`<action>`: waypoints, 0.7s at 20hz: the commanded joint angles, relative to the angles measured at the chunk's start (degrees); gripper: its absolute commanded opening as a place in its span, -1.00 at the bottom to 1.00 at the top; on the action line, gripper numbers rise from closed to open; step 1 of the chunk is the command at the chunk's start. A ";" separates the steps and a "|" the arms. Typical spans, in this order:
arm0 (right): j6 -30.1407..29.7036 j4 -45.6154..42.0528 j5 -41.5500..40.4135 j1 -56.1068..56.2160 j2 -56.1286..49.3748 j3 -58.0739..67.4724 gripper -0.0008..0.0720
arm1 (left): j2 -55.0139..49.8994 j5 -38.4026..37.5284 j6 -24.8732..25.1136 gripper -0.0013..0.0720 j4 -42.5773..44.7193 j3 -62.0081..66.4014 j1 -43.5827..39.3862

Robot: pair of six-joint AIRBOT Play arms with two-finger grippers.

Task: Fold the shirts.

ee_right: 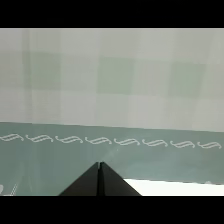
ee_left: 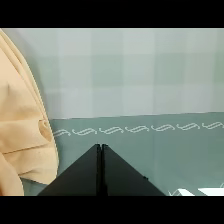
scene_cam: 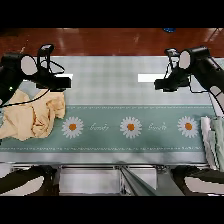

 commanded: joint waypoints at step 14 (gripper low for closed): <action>0.02 0.02 -0.02 0.02 -0.02 0.04 -0.93 | -0.02 0.74 0.00 -0.89 0.02 0.02 -0.04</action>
